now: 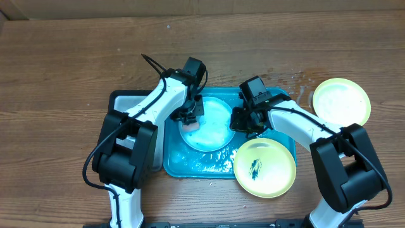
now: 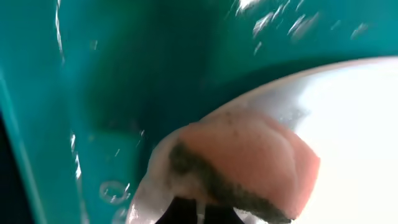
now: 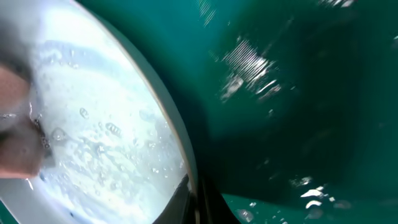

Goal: Clean dirty plates on tray and stack at the side
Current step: 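Scrub the light-blue plate with the sponge in the left gripper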

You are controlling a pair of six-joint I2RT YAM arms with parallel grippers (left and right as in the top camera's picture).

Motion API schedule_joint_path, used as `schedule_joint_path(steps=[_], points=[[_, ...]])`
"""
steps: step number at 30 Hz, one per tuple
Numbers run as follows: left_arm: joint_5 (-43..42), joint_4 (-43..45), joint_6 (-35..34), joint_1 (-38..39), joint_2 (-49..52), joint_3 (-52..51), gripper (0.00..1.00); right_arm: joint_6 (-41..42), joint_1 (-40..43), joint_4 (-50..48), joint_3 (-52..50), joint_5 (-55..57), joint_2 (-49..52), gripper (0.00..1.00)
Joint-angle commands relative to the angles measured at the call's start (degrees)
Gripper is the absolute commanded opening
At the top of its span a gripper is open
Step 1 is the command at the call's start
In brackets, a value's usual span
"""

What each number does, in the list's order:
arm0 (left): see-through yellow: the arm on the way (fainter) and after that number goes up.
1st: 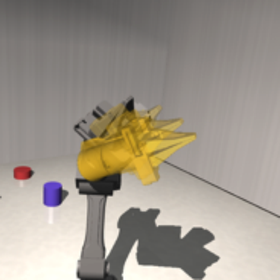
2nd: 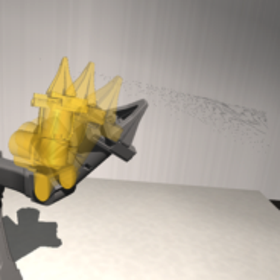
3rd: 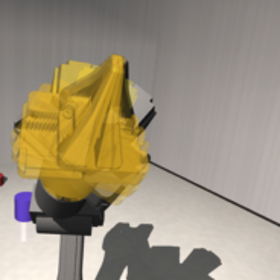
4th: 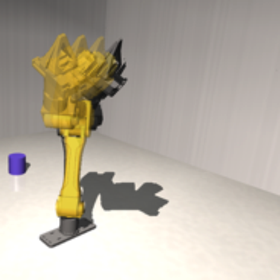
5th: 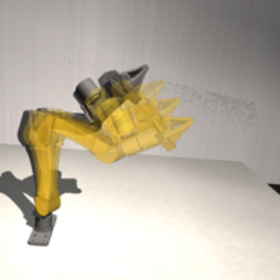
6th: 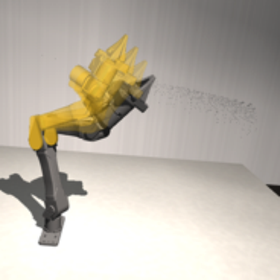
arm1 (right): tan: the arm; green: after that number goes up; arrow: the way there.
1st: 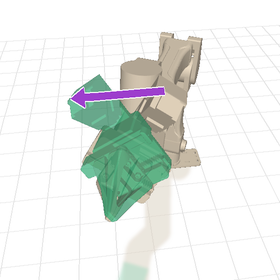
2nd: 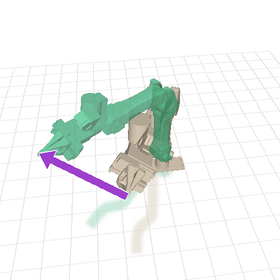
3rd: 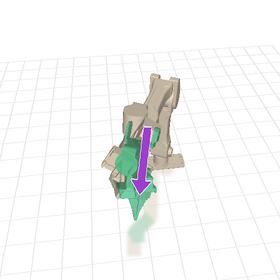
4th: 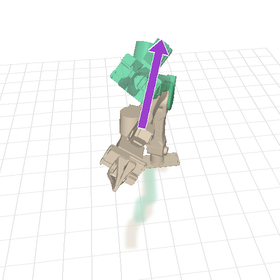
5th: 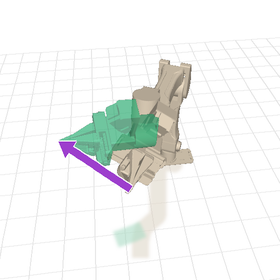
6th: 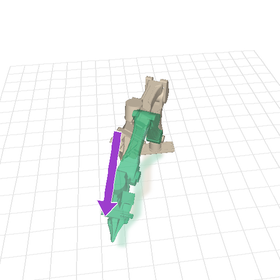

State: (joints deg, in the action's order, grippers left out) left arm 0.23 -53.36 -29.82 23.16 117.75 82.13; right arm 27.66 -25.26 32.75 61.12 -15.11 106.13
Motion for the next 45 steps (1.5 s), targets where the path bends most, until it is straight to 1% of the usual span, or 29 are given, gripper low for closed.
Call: schedule_joint_path(steps=[1,3,5,8,12,14,17,23,25,26,30,35,41,45], points=[[0.2,-3.6,7.8,-0.2,2.9,-2.8,0.04,-0.6,0.1,1.0,-1.1,2.0,0.6,0.04],[-6.0,-4.0,12.9,0.9,2.9,-2.8,0.04,-0.6,0.1,1.1,-1.1,2.0,0.6,0.04],[-11.8,-3.8,16.6,2.4,2.9,-2.8,0.04,-0.6,0.1,1.2,-1.1,2.0,0.6,0.04],[-19.2,-2.7,18.1,4.7,2.9,-2.8,0.04,-0.6,0.1,1.3,-1.1,2.0,0.6,0.04],[-28.5,-0.1,18.1,7.8,2.9,-2.8,0.04,-0.6,0.1,1.4,-1.1,2.2,0.6,0.04],[-31.7,1.1,18.1,9.0,2.9,-2.8,0.04,-0.6,0.1,1.4,-1.1,2.2,0.6,0.04],[-33.6,1.8,18.0,10.2,2.9,-2.8,0.04,-0.6,0.1,1.3,-1.1,2.2,0.6,0.04],[-33.2,3.7,15.0,10.1,2.9,-2.8,0.04,-0.6,0.1,1.3,-1.1,2.2,0.6,0.04],[-31.3,4.2,14.6,9.4,2.9,-2.8,0.04,-0.6,0.1,1.3,-1.1,2.4,0.6,0.04],[-28.6,4.2,13.4,8.9,2.9,-2.8,0.04,-0.6,0.1,1.3,-1.1,2.4,0.6,0.04],[-14.7,1.8,8.2,6.7,2.9,-2.8,0.04,-0.6,0.1,1.3,-1.1,2.4,0.6,0.04],[2.6,-5.4,2.1,4.2,2.9,-1.3,0.04,-0.6,0.1,1.3,-1.1,2.6,0.6,0.04],[12.0,-11.8,-0.6,3.8,2.9,2.4,0.04,-0.6,0.1,1.3,-1.1,2.6,0.6,0.04],[15.0,-15.3,-1.5,3.9,2.9,7.7,0.04,-0.6,0.1,1.4,-1.1,2.6,0.6,0.04]])
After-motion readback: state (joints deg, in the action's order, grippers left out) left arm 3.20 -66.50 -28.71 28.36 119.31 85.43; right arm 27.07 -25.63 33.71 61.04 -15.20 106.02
